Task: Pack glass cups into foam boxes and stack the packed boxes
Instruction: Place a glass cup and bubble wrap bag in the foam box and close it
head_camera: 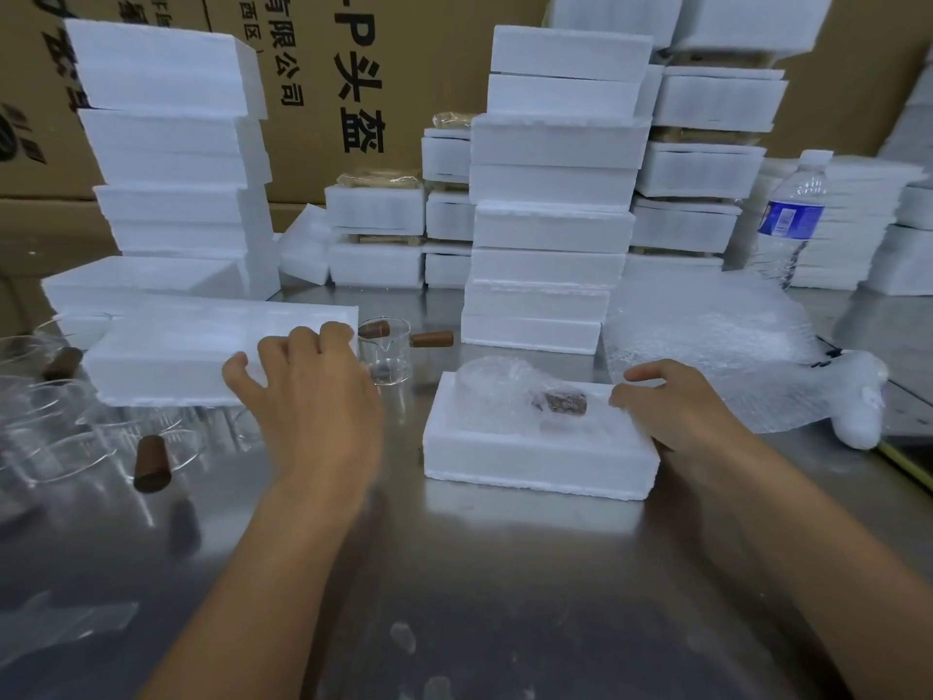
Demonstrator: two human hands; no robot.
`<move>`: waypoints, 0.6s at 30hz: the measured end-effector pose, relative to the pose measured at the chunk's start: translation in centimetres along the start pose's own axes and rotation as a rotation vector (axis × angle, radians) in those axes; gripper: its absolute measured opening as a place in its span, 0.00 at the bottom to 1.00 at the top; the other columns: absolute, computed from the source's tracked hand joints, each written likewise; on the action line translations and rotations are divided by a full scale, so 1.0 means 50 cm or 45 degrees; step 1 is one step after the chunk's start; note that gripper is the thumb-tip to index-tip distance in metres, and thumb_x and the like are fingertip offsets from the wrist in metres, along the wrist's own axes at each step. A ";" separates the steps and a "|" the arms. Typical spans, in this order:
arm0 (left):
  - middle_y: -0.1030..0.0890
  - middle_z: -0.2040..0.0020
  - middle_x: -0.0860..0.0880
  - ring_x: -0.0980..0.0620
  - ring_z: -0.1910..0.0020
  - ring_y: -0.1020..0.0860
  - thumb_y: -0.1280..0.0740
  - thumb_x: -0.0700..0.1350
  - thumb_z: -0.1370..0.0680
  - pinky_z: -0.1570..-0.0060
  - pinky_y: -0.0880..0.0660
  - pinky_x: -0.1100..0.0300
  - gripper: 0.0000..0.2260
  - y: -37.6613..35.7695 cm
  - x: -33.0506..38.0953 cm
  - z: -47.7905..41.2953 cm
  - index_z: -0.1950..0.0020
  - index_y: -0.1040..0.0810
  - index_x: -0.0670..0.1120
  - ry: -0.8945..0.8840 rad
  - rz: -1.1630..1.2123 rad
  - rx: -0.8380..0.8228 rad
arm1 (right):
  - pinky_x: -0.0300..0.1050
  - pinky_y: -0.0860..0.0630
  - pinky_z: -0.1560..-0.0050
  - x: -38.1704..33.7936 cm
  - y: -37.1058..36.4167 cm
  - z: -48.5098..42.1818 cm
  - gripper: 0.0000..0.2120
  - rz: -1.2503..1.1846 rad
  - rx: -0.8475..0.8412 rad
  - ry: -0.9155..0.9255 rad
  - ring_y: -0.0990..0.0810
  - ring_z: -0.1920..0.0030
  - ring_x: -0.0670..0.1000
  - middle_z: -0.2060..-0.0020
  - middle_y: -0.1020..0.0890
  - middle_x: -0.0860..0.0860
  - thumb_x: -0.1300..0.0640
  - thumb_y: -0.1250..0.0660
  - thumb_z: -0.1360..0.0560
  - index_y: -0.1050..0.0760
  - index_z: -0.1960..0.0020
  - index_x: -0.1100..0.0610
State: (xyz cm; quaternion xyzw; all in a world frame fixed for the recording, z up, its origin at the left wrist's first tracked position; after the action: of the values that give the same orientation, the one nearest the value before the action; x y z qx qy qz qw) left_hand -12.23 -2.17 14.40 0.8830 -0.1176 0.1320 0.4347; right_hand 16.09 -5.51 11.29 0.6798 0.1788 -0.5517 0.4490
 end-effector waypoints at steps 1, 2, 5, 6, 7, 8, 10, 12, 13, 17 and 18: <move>0.24 0.42 0.41 0.41 0.38 0.33 0.36 0.39 0.23 0.33 0.51 0.44 0.14 0.005 0.004 0.001 0.36 0.26 0.44 -0.019 0.040 0.032 | 0.45 0.28 0.57 0.000 -0.002 0.000 0.14 -0.006 -0.012 0.002 0.22 0.53 0.55 0.52 0.23 0.52 0.55 0.30 0.29 0.26 0.45 0.53; 0.24 0.42 0.41 0.41 0.38 0.32 0.36 0.39 0.23 0.34 0.50 0.45 0.14 0.011 0.011 0.002 0.37 0.25 0.44 -0.051 0.098 0.078 | 0.47 0.27 0.54 -0.001 -0.003 0.000 0.13 -0.010 -0.019 0.007 0.22 0.51 0.56 0.51 0.23 0.53 0.55 0.30 0.29 0.26 0.46 0.52; 0.23 0.45 0.41 0.41 0.42 0.29 0.36 0.40 0.22 0.40 0.42 0.49 0.12 0.044 0.041 0.011 0.39 0.24 0.42 -0.280 0.449 0.295 | 0.46 0.27 0.56 -0.010 -0.001 0.008 0.12 0.029 0.046 0.078 0.22 0.57 0.52 0.55 0.22 0.51 0.53 0.31 0.27 0.27 0.45 0.52; 0.23 0.46 0.43 0.43 0.44 0.28 0.36 0.41 0.22 0.43 0.38 0.52 0.11 0.059 0.050 0.016 0.40 0.25 0.41 -0.373 0.624 0.375 | 0.44 0.29 0.58 -0.015 0.001 0.011 0.12 0.069 0.103 0.140 0.23 0.60 0.50 0.58 0.23 0.49 0.52 0.32 0.27 0.27 0.45 0.52; 0.24 0.46 0.46 0.47 0.46 0.28 0.37 0.42 0.21 0.45 0.34 0.56 0.11 0.075 0.059 0.022 0.41 0.26 0.41 -0.455 0.806 0.439 | 0.43 0.31 0.61 -0.022 0.003 0.016 0.11 0.097 0.161 0.222 0.25 0.61 0.47 0.60 0.24 0.47 0.52 0.33 0.26 0.27 0.45 0.52; 0.27 0.46 0.49 0.52 0.46 0.29 0.38 0.43 0.21 0.47 0.32 0.62 0.11 0.089 0.066 0.027 0.40 0.28 0.43 -0.525 0.979 0.486 | 0.42 0.32 0.63 -0.029 0.004 0.022 0.11 0.096 0.207 0.308 0.26 0.62 0.45 0.60 0.25 0.46 0.52 0.33 0.26 0.27 0.45 0.51; 0.31 0.45 0.54 0.59 0.47 0.29 0.41 0.43 0.20 0.47 0.32 0.70 0.11 0.115 0.079 0.036 0.38 0.35 0.45 -0.641 1.292 0.543 | 0.37 0.33 0.65 -0.044 0.003 0.035 0.09 0.028 0.259 0.452 0.26 0.63 0.41 0.59 0.25 0.44 0.51 0.33 0.25 0.27 0.46 0.50; 0.30 0.46 0.56 0.62 0.47 0.28 0.44 0.41 0.19 0.48 0.30 0.70 0.12 0.129 0.082 0.038 0.37 0.39 0.43 -0.680 1.555 0.549 | 0.28 0.33 0.68 -0.061 0.001 0.049 0.07 -0.065 0.269 0.563 0.26 0.65 0.38 0.58 0.25 0.42 0.51 0.33 0.25 0.27 0.48 0.48; 0.28 0.48 0.57 0.62 0.48 0.27 0.45 0.41 0.19 0.49 0.29 0.69 0.12 0.131 0.079 0.033 0.35 0.40 0.43 -0.637 1.675 0.522 | 0.26 0.33 0.67 -0.068 0.000 0.056 0.06 -0.120 0.261 0.609 0.26 0.65 0.37 0.58 0.24 0.42 0.51 0.34 0.24 0.28 0.49 0.47; 0.22 0.48 0.53 0.58 0.48 0.21 0.46 0.47 0.17 0.49 0.25 0.62 0.12 0.102 0.055 0.009 0.33 0.35 0.51 -0.063 2.230 0.163 | 0.37 0.27 0.55 -0.095 -0.006 0.074 0.06 -0.447 0.062 0.646 0.20 0.60 0.39 0.53 0.22 0.42 0.44 0.39 0.24 0.30 0.47 0.41; 0.21 0.47 0.51 0.57 0.50 0.20 0.45 0.45 0.17 0.50 0.24 0.61 0.13 0.086 0.053 0.005 0.33 0.33 0.52 0.098 2.375 0.025 | 0.40 0.26 0.53 -0.099 -0.009 0.076 0.10 -0.549 -0.033 0.630 0.19 0.58 0.39 0.51 0.21 0.42 0.40 0.40 0.26 0.30 0.46 0.39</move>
State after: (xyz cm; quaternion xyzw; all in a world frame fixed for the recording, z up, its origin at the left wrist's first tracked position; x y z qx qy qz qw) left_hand -11.11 -5.17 18.32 0.4304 -0.7635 0.4579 0.1490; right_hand 11.89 -7.10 15.66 0.7340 0.4293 -0.4498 0.2733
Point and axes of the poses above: each hand's wrist, its own z-axis away from the middle knuckle, its own y-axis out of the back of the hand, x = y × z, the point moved 3 cm from there along -z, towards the middle knuckle
